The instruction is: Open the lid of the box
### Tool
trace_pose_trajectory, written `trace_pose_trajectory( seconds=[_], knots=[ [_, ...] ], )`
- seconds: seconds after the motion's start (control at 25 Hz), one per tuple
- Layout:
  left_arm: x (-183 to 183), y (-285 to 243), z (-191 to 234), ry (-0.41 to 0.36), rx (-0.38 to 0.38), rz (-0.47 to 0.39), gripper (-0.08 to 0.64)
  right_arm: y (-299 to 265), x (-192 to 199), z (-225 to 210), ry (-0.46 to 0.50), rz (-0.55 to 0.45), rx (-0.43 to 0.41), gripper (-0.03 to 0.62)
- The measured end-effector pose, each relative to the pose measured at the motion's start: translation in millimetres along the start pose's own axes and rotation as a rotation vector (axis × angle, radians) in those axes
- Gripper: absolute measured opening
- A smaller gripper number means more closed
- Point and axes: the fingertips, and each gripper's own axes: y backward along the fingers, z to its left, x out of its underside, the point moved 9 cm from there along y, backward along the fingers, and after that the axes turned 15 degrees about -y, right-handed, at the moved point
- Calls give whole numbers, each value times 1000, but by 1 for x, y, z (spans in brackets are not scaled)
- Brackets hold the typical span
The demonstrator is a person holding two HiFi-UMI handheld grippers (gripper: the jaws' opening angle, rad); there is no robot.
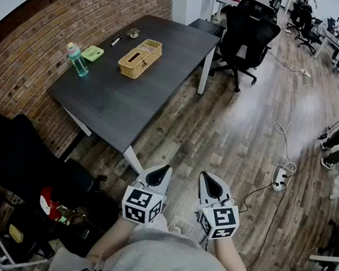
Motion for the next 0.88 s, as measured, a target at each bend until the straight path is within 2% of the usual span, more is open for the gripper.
trace_pose_trajectory(
  seconds=[0.32,0.88],
  knots=[
    [-6,43,-5,-13,-6,-45,20,21,-6,36,-5,-75,-17,2],
    [5,61,-30,14,-8,-52,18,50,7,39,-6,-59,-27,2]
  ],
)
